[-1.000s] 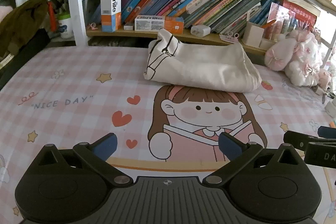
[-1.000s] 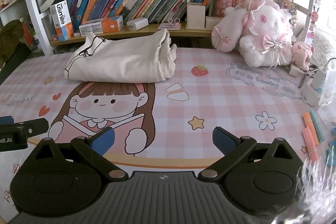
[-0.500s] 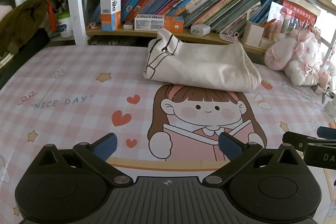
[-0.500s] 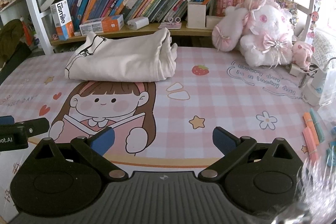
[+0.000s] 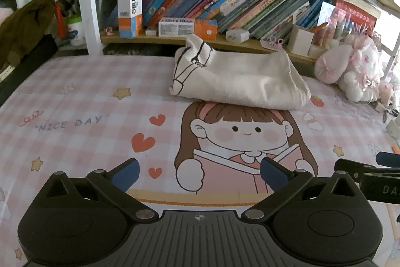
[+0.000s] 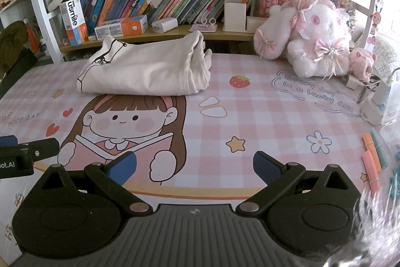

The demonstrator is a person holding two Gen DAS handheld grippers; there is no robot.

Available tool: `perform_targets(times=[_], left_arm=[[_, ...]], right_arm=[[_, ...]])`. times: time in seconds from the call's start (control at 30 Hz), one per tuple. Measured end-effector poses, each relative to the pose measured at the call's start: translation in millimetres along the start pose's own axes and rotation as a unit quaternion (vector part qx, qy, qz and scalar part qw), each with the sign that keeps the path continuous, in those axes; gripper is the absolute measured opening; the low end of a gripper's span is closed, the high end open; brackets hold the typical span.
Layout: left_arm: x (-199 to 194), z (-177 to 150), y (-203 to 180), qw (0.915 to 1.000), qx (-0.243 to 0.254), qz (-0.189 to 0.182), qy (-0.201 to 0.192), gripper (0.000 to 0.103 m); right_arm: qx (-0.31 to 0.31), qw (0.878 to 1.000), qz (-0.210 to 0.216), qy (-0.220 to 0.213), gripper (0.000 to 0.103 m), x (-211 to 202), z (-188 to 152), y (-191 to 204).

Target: Fold clothes

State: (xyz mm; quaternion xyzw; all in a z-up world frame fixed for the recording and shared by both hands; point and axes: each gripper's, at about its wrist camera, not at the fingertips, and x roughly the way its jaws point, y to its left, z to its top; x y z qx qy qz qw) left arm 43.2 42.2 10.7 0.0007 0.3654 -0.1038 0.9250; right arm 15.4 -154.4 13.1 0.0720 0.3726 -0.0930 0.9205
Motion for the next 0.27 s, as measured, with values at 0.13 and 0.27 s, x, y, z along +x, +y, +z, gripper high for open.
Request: perform_targets(times=[0.13,0.27], left_arm=[[-0.6,0.2,-0.2,0.9999,0.0,0.01,-0.006,0.103],[0.7,-0.3,-0.1,1.0,-0.001,0.003,-0.003,0.103]], right_arm=[[0.001,1.0,-0.001,0.002,0.101,1.2,-0.2,0.2],[0.004,1.0,-0.001,0.004,0.101,3.1,-0.6,-0.5]])
